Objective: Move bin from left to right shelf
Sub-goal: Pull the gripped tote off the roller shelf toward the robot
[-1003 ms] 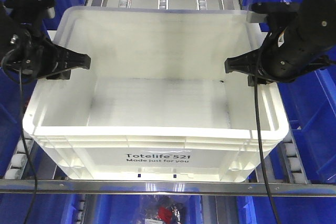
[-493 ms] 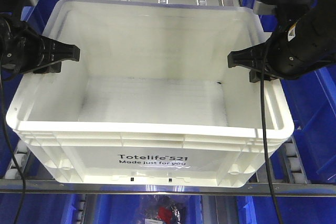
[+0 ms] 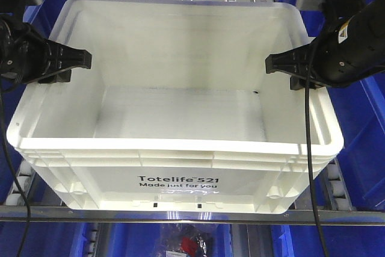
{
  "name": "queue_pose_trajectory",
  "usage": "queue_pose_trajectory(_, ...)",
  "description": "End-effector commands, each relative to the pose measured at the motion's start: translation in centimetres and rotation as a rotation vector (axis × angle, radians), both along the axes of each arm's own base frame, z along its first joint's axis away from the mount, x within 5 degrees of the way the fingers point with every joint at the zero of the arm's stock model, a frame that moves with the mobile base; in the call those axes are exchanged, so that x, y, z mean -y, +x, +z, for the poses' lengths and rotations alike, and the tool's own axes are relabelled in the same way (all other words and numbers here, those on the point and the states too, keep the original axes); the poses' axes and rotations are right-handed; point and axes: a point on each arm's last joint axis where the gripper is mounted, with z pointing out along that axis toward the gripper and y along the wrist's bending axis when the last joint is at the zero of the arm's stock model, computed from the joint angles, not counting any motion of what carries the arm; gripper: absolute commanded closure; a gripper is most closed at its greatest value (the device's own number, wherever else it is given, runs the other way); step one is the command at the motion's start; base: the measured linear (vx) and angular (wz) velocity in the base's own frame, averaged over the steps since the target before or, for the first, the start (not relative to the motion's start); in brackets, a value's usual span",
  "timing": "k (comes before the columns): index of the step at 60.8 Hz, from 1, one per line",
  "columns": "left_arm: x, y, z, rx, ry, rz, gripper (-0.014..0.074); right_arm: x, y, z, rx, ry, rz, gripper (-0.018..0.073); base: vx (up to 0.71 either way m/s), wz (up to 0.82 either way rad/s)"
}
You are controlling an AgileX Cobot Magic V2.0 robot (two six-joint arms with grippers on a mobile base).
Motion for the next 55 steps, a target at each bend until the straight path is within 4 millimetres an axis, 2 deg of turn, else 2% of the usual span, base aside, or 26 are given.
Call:
queue_pose_trajectory(1,-0.2,-0.7,3.7,0.212,-0.023,-0.028,0.0605,1.0,-0.7,3.4,0.194,-0.022,0.010,0.0568,0.00,0.00)
queue_pose_trajectory(21,-0.6,-2.6,5.6,0.275,-0.068,-0.028,0.0603,1.5,-2.1,5.1,0.255,-0.001,0.009,0.0568,0.00,0.00)
queue_pose_trajectory(47,-0.7,-2.8,5.9,0.292,-0.071,-0.029,0.0603,1.5,-2.0,5.2,0.274,0.006,0.011,0.0568,0.00,0.00)
queue_pose_trajectory(55,-0.9,-3.6,6.2,0.313,-0.078,-0.029,0.0603,1.7,-2.7,4.9,0.271,0.005,0.012,0.0568,0.00,0.00)
